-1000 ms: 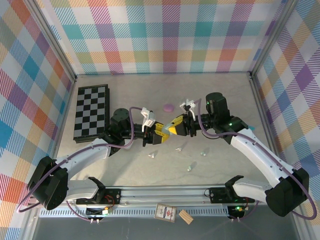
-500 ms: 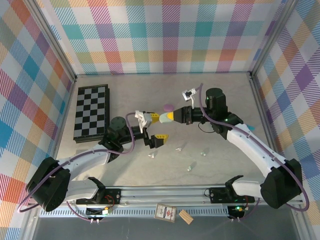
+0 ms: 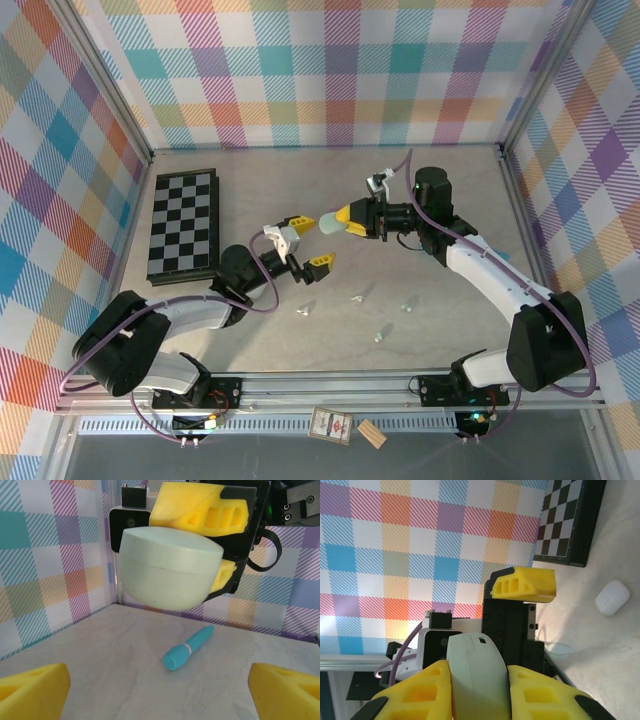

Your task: Insert the wireless bluetooth earbuds into the charging case

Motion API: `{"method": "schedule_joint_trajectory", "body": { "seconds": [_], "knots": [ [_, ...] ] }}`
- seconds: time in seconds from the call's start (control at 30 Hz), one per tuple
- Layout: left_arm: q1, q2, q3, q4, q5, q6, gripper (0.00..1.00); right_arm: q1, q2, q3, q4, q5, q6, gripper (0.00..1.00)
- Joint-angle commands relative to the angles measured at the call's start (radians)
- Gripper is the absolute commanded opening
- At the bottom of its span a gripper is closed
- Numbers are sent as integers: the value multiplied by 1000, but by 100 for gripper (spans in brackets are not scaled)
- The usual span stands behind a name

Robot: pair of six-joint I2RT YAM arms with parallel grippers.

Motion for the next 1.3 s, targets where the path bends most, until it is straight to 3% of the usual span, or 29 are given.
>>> {"method": "schedule_joint_trajectory", "body": {
  "seconds": [0.0,0.5,0.97,1.27],
  "knots": [
    [10,18,54,78,40,-11,87,2,8,0,67,-52,69,11],
    [20,62,128,93,172,-30,57,1,29,12,-10,-81,61,10],
    [23,75,130,125,198,-52,45,2,45,13,-7,-84,70,9],
    [25,77,128,129,211,-58,30,1,46,21,-26,-85,67,11]
  ]
}}
